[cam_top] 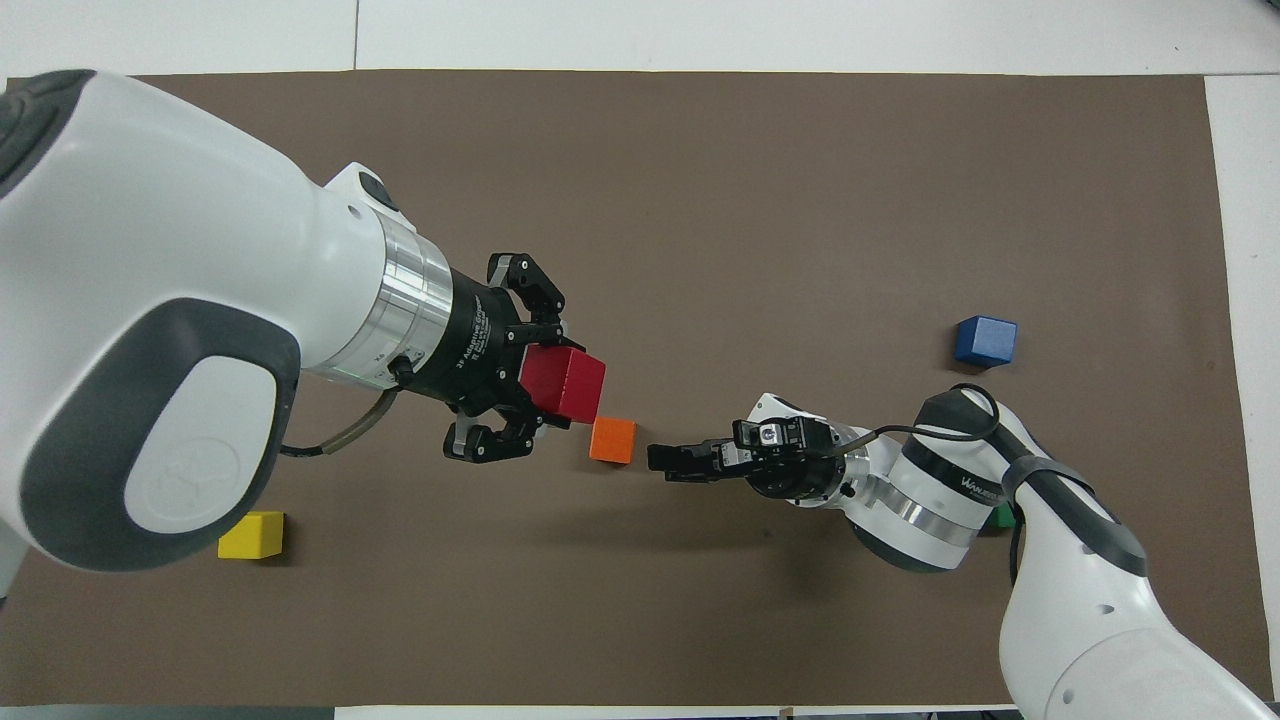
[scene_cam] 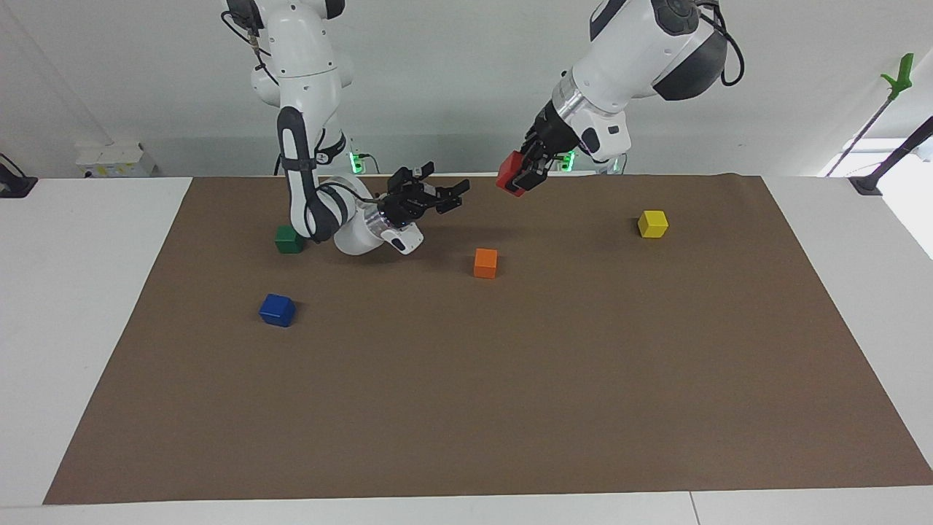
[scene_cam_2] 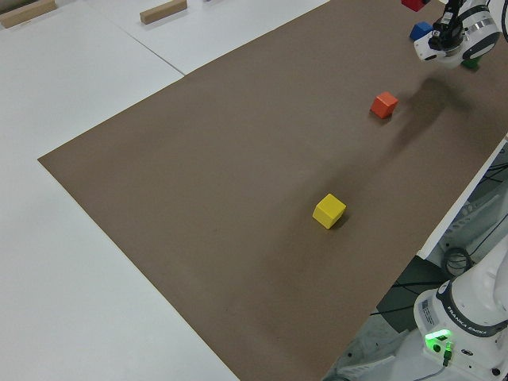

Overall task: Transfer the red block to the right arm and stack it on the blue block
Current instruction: 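Lift the red cube with the left gripper while the right gripper approaches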

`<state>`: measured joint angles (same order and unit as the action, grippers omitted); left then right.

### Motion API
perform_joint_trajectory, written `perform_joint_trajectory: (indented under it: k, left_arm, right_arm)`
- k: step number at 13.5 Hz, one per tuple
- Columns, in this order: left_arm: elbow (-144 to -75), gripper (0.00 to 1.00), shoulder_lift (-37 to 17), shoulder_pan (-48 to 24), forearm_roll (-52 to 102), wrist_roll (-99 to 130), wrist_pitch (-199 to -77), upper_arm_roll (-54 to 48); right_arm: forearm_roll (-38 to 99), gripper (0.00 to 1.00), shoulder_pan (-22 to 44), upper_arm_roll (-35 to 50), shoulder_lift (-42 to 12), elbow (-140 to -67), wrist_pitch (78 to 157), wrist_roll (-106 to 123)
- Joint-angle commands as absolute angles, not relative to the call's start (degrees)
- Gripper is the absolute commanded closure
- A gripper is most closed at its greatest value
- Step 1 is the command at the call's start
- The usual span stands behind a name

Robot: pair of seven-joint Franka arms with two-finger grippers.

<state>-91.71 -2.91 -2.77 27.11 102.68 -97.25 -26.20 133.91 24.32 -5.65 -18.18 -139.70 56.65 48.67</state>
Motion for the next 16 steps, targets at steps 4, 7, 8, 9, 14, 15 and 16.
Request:
perform_joint_trajectory:
  k: [4,7,8,9,14,15,16]
  left_arm:
    - [-102.5,1.0,4.0,-9.0,30.1,116.6,-105.5,-25.8]
    - [-104.4,1.0,4.5,-9.7,32.7,124.8,-109.6,-25.8]
    - [-105.8,1.0,5.0,-9.8,32.7,128.2,-112.3,-25.8]
    - [-107.6,1.0,5.7,-10.8,32.7,128.5,-114.6,-25.8]
    - [-112.9,1.0,8.3,-12.0,32.7,128.5,-118.3,-25.8]
    - [-112.9,1.0,8.3,-12.1,32.8,128.5,-118.0,-25.8]
    - [-112.9,1.0,8.3,-12.1,32.8,128.5,-118.0,-25.9]
  right_arm:
    - [135.6,0.0,26.3,-5.4,-22.4,-137.8,54.3,54.2]
    - [136.0,0.0,26.5,-5.4,-23.6,-136.8,53.4,54.5]
    - [136.9,0.0,26.5,-4.4,-23.6,-136.2,53.4,54.1]
    - [138.5,0.0,25.8,-2.6,-23.4,-135.9,53.3,53.7]
    - [140.7,0.0,26.0,-1.3,-23.2,-135.9,52.4,52.8]
    - [140.7,0.0,25.9,-1.3,-23.2,-135.9,52.5,52.6]
    - [140.7,0.0,25.7,-1.4,-23.2,-135.9,52.6,51.5]
